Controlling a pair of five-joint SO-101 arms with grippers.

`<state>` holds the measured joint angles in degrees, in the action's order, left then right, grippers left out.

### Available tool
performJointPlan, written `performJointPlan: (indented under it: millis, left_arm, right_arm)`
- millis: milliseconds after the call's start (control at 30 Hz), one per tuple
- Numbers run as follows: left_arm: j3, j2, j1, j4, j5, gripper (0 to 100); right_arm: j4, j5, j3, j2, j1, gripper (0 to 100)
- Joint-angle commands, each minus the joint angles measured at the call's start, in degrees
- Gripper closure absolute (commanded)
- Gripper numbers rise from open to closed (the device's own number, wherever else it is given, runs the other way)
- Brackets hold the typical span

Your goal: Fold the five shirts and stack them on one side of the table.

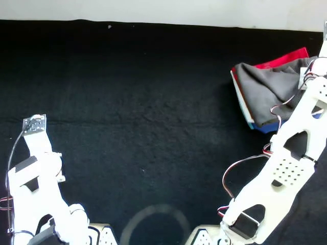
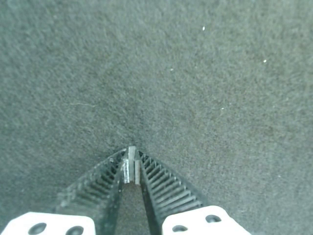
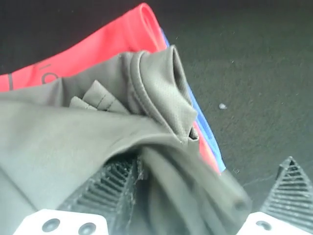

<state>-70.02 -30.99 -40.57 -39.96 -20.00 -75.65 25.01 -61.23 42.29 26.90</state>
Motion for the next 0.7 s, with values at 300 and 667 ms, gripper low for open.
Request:
performJointPlan:
  millis: [300,667]
  left_arm:
    - [-0.13,-0.84,1.01,0.7,-0.62,99]
    - [-0.13,-0.84,1.01,0.7,-0.62,99]
  right_arm:
    - [6.81,-0.79,0.75,-1.27,-0.75,61.3]
    - [-1.01,-0.7,-18.59,-1.63,-2.59,61.3]
